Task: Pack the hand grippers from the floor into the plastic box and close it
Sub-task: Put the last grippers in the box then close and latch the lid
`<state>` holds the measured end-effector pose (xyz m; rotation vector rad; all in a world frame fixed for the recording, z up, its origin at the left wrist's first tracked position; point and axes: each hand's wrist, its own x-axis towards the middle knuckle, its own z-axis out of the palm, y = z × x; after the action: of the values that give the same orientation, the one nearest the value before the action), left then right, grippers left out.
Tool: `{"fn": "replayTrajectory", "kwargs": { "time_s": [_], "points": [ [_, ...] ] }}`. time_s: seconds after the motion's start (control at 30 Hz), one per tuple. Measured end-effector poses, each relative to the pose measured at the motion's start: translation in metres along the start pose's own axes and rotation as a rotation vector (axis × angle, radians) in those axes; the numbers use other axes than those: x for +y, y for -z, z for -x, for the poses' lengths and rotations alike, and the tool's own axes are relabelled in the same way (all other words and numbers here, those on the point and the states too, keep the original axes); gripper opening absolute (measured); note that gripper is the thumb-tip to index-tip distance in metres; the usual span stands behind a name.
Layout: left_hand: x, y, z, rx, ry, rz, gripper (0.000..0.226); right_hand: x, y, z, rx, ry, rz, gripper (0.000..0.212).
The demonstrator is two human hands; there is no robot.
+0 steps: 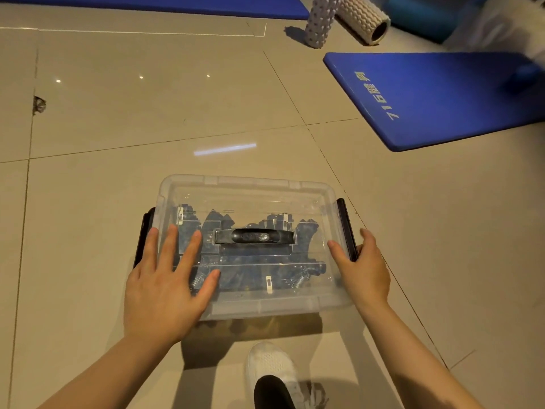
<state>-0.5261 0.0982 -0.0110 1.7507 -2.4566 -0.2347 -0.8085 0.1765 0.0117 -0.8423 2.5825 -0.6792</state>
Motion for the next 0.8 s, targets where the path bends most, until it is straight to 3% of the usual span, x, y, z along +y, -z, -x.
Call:
{"fn": "replayTrajectory", "kwargs": {
  "time_s": [0.1, 0.2, 0.5, 0.8],
  "points": [
    [0.0, 0.0, 0.0, 0.01, -0.001, 0.011, 0.071, 0.004, -0.01, 0.01, 0.001, 0.061, -0.005, 0.058],
    [0.0, 0.0, 0.001, 0.028, -0.008, 0.011, 0.071, 0.009, -0.01, 0.016, 0.026, 0.089, -0.087, 0.055],
    [0.002, 0.0, 0.0, 0.039, -0.009, 0.023, 0.071, 0.004, -0.013, 0.035, 0.049, 0.024, -0.51, 0.07],
    [0.001, 0.0, 0.0, 0.029, -0.011, 0.048, 0.071, 0.007, -0.013, 0.03, 0.096, 0.147, -0.194, 0.057]
  ]
}}
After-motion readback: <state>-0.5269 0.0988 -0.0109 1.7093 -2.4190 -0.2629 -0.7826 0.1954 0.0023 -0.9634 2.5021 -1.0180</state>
